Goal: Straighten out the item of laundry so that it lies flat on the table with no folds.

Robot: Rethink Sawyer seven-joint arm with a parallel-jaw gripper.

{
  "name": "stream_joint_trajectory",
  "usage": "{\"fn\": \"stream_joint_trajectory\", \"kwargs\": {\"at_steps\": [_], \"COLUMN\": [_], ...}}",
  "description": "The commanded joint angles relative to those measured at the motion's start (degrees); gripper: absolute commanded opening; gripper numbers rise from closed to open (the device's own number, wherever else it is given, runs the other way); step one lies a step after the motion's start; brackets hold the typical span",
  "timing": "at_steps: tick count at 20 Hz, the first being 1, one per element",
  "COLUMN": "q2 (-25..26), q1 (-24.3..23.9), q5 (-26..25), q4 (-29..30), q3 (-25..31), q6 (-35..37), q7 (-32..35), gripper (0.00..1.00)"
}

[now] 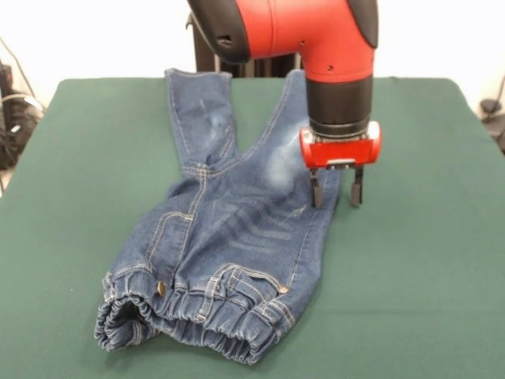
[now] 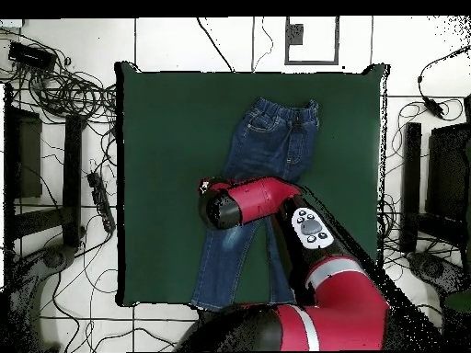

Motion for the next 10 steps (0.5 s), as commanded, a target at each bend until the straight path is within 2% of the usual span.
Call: {"fn": "stream_joint_trajectory", "kwargs": {"at_steps": [1, 4, 10], "q2": [10.08, 9.4, 10.43], "q1": [2.31, 3.54, 5.89], "q5": [4.51, 4.47, 2.02], "q4": [-6.33, -5.86, -7.18], "q3": [0.44, -1.74, -5.62], "q6": [19.8, 20.6, 17.46], "q7": [-3.63, -1.8, 2.05], "gripper": [1.0, 1.0, 1.0]}}
